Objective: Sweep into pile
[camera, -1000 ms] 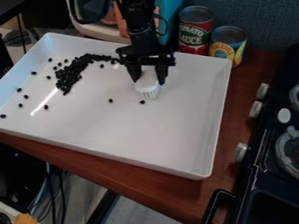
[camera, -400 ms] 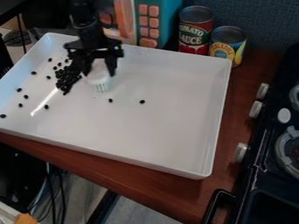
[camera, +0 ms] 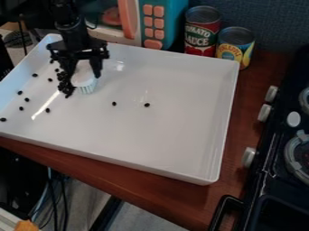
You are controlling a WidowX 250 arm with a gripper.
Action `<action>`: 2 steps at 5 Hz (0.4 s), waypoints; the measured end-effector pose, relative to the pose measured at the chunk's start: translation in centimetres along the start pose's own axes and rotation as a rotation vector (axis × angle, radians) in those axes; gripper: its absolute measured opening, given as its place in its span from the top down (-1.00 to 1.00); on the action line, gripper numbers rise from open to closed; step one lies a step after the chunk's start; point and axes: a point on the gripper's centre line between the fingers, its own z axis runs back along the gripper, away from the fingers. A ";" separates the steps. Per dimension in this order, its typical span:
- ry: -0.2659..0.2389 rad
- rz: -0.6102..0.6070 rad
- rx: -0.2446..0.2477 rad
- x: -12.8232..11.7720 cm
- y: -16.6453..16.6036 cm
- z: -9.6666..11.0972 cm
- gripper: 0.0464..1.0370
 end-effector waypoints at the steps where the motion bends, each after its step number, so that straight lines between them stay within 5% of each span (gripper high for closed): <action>1: 0.000 0.022 0.006 -0.2 0.8 0.0 -0.40; 2: -0.021 0.010 -0.028 -0.6 -0.1 1.6 -0.40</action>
